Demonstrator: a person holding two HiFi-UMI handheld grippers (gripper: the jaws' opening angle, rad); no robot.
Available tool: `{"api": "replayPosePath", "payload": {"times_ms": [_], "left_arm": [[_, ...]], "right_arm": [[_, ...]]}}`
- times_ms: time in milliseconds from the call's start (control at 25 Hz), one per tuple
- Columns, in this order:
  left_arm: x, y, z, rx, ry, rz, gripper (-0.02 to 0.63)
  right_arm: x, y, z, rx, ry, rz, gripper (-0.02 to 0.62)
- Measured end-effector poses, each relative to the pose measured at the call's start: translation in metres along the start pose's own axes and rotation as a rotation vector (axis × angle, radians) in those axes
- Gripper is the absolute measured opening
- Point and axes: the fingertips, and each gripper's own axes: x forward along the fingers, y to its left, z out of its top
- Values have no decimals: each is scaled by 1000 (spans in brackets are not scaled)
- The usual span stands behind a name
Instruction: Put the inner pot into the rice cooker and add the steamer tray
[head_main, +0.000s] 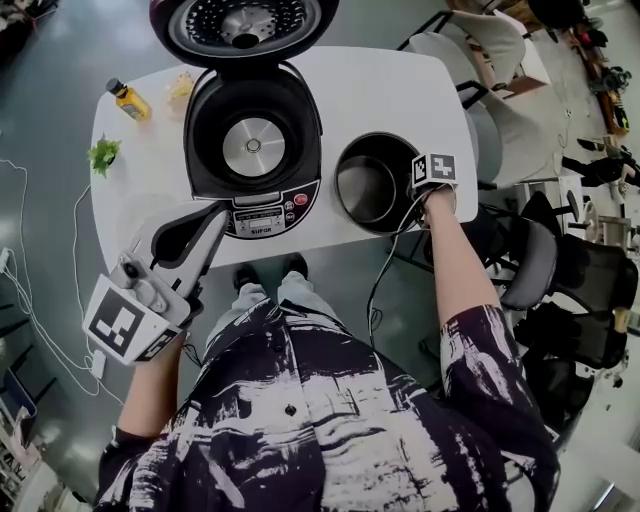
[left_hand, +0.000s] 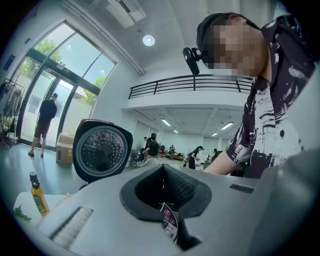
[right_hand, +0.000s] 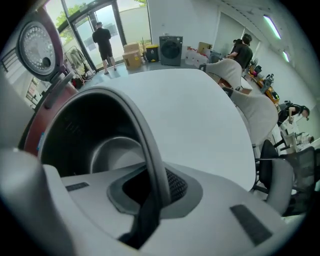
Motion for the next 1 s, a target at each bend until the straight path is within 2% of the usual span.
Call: {"api": "replayPosePath", "payload": {"times_ms": [400, 600, 1000], "left_arm": [[-12, 5, 2, -5, -3, 23, 5], [-18, 8, 0, -11, -9, 34, 5], [-16, 4, 5, -13, -27, 13, 5]], "right_arm": [[2, -1, -14, -133, 160, -43, 5], [-3, 0, -14, -83, 120, 16, -3], [-27, -22, -14, 17, 38, 47, 0]]}}
